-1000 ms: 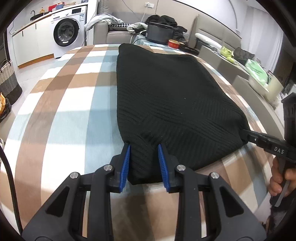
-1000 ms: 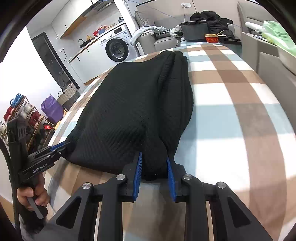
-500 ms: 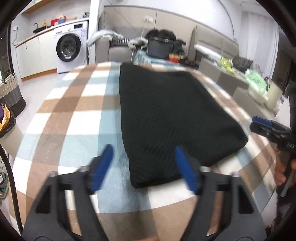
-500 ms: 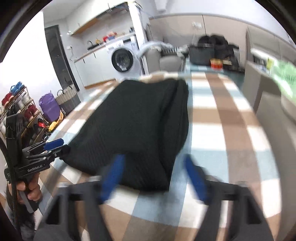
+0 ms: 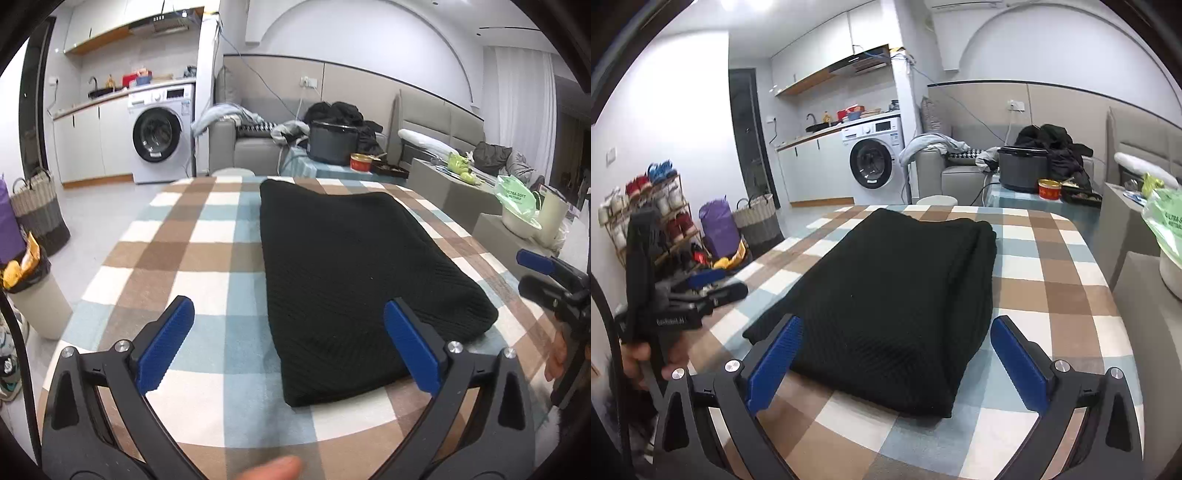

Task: Fold small clothes

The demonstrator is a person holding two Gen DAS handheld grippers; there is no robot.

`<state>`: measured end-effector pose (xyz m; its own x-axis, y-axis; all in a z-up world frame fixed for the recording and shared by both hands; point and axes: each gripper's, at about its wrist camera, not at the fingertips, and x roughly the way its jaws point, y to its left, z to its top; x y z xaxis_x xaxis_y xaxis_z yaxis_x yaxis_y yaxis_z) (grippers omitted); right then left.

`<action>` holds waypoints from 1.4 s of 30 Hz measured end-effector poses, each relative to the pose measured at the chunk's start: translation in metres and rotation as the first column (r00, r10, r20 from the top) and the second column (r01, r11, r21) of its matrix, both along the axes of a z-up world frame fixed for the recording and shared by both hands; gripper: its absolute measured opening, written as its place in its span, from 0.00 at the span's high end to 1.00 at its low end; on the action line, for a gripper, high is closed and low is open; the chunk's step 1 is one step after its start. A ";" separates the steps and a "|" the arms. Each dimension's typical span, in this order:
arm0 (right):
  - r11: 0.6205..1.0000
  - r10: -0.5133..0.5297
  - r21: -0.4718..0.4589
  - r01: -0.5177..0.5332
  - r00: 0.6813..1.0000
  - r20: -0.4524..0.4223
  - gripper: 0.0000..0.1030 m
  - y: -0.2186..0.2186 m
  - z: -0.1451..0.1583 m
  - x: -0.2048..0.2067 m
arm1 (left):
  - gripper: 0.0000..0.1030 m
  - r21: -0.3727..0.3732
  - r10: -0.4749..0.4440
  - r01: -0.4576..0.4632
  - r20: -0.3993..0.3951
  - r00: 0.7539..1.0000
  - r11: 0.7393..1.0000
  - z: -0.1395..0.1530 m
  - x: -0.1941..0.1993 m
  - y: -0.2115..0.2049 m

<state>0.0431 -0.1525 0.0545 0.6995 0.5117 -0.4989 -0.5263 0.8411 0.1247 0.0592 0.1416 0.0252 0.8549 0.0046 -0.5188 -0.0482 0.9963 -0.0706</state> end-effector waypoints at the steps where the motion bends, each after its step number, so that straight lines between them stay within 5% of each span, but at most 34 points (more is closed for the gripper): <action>1: 1.000 0.006 -0.014 -0.006 1.000 0.006 0.00 0.003 -0.002 -0.001 | 0.01 0.014 0.004 -0.004 0.005 1.000 1.000 -0.001 -0.001 0.000; 23: 0.998 -0.025 0.061 0.021 0.997 0.072 0.00 -0.009 -0.012 -0.004 | 0.01 0.030 -0.008 0.007 0.038 0.999 1.000 -0.009 -0.003 -0.002; 42: 0.999 -0.036 0.033 0.033 0.993 0.112 0.00 -0.005 -0.012 -0.012 | 0.01 0.037 -0.030 0.029 0.033 0.999 0.999 -0.010 -0.003 -0.004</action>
